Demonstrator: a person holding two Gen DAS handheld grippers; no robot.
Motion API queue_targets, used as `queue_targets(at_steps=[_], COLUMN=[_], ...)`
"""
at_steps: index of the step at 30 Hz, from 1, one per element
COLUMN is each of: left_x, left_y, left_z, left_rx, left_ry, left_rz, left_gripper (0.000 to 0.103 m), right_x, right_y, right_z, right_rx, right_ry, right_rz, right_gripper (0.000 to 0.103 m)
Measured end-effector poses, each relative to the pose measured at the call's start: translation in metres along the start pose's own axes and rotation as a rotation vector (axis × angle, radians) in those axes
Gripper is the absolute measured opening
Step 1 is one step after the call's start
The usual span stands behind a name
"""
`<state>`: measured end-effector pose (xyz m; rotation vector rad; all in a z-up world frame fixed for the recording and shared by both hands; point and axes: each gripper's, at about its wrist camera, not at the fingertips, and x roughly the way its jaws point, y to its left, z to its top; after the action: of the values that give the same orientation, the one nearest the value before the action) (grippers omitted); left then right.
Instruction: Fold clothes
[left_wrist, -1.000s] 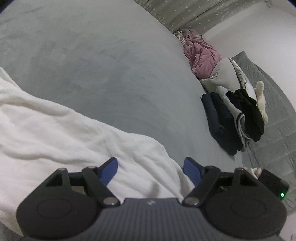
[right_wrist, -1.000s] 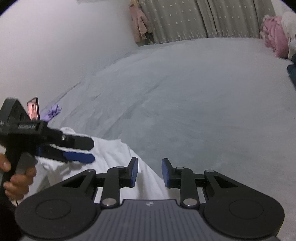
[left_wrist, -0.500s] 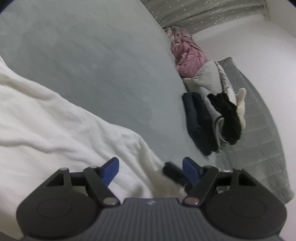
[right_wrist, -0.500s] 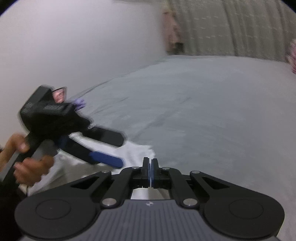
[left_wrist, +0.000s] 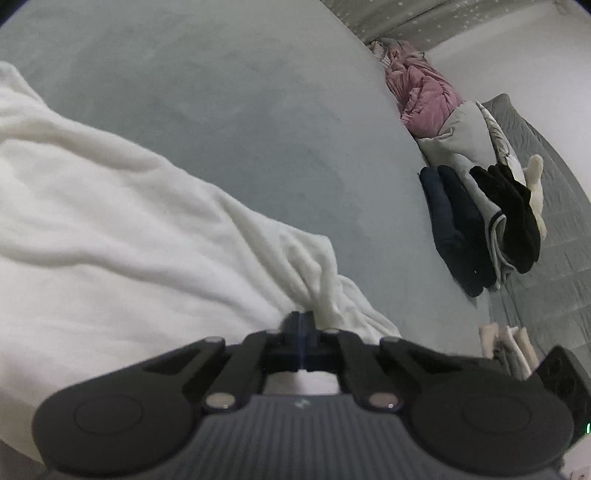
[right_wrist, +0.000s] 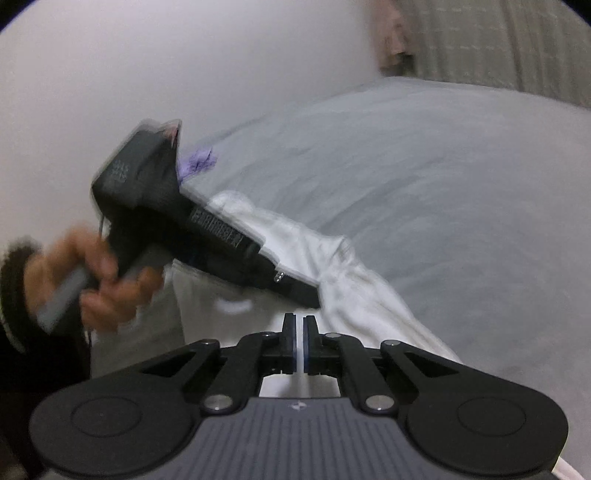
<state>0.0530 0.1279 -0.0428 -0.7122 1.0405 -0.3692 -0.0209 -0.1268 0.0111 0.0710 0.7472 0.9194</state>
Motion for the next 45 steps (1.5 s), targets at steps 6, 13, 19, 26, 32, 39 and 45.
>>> queue_targets(at_steps=[6,13,19,26,32,39,45], left_x=[0.001,0.001,0.002,-0.001,0.002,0.001,0.0], left_y=[0.006,0.009,0.0,-0.005,-0.012,-0.012,-0.022], left_z=[-0.002,0.0,0.0,0.006,0.009,0.01,0.011], left_rx=[0.014,0.009,0.068,0.076,0.108,0.105,0.145], left_ry=[0.006,0.018,0.019,0.003,0.002,0.003,-0.025], left_rz=[-0.014,-0.017,0.01,-0.012,0.01,0.011,0.013], left_gripper=[0.002,0.002,0.002,0.006,0.009,0.013,0.026], right_x=[0.008,0.045,0.071,0.076,0.08,0.049,0.032], right_y=[-0.051,-0.094,-0.097,-0.091,-0.094,-0.068,-0.035], right_z=[0.005,-0.013,-0.001,0.023,0.041,0.069,0.063], right_rx=[0.436,0.894,0.982,0.998,0.94,0.514,0.293], right_ry=[-0.067,-0.005,-0.003,-0.124,-0.19,-0.08,0.01], right_rz=[0.075,0.284,0.275,0.142,0.068,-0.163,-0.218], right_gripper=[0.016,0.022,0.022,0.01,0.008,0.018,0.03])
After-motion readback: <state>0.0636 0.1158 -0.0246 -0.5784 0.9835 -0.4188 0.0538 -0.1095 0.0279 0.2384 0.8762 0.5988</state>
